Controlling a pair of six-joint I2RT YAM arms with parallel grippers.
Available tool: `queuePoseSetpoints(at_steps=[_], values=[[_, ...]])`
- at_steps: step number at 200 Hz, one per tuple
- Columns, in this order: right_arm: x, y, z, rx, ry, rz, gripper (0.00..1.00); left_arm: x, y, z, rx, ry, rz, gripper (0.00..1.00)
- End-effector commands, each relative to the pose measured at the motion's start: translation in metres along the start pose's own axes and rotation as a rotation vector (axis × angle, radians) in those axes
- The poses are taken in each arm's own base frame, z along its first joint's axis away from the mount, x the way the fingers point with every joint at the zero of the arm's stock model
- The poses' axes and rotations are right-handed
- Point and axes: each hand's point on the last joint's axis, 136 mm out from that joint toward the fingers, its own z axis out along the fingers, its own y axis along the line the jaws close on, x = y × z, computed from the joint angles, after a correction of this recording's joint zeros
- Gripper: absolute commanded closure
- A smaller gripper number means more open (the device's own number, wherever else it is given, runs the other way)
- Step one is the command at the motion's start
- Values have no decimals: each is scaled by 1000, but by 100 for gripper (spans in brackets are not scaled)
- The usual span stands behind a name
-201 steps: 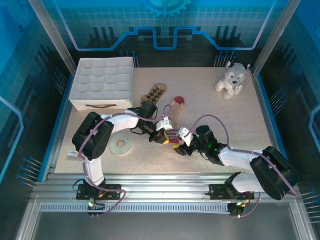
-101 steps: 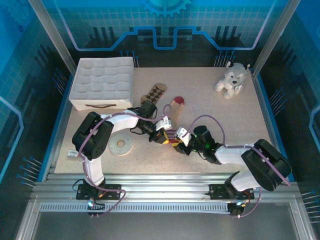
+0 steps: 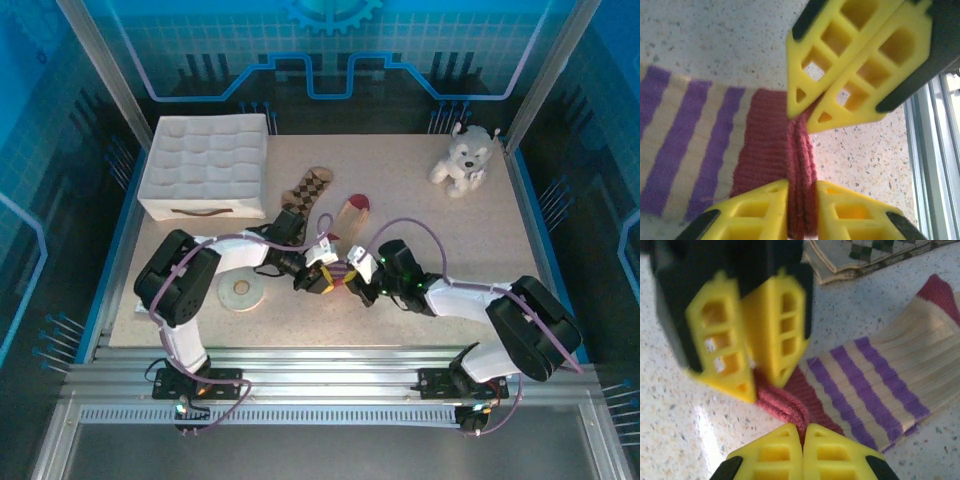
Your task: Roll the socks
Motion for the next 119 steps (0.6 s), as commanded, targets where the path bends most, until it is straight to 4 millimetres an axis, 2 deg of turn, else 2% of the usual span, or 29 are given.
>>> queuePoseSetpoints(at_steps=[1, 8, 46, 119], values=[[10, 9, -3, -95, 122, 179, 100, -20, 5, -15, -79, -147, 8, 73], [12, 10, -1, -114, 143, 219, 100, -21, 7, -18, -97, -173, 1, 69], [27, 1, 11, -132, 274, 377, 100, -26, 12, -29, -180, -269, -5, 67], [32, -17, 16, -69, 364, 492, 100, -25, 17, -29, -260, -318, 22, 65]])
